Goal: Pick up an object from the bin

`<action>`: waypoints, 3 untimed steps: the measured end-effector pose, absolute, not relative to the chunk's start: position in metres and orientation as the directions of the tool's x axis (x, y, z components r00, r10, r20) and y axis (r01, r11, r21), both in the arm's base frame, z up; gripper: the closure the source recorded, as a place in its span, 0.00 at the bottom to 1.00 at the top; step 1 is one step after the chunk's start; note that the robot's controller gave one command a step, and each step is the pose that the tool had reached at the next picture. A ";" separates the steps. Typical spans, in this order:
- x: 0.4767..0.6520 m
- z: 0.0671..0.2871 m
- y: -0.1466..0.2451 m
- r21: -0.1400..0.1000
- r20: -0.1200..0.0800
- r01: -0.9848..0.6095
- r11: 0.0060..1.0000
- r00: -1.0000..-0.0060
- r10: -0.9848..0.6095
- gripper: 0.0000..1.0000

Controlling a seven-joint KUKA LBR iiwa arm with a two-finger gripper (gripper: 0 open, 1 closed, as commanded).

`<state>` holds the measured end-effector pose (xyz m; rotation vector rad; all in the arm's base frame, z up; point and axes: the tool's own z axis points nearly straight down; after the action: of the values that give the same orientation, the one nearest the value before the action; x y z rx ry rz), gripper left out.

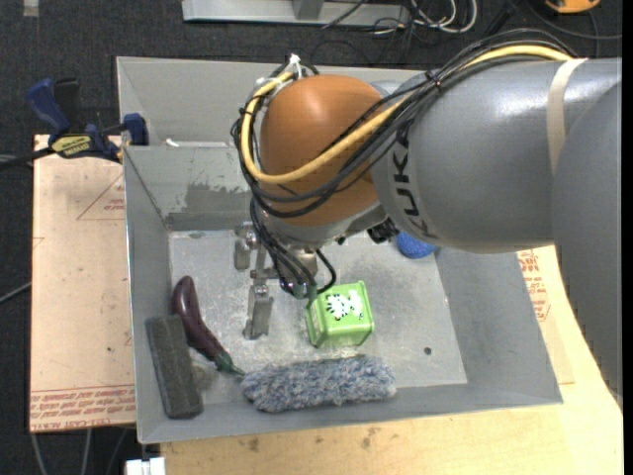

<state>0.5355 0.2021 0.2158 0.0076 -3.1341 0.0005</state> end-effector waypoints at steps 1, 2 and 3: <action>0.537 0.220 0.201 0.001 0.000 -0.001 1.000 -1.000 -0.001 0.00; 0.529 0.176 0.185 0.003 -0.007 -0.040 0.999 -0.999 -0.039 0.00; 0.493 0.136 0.170 0.000 0.000 -0.127 0.992 -0.992 -0.127 0.00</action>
Offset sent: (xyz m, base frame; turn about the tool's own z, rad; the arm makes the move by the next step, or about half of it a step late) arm -0.0212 -0.0438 -0.1117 -0.0894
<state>0.4928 0.1703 0.1361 0.1998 -3.1348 -0.0006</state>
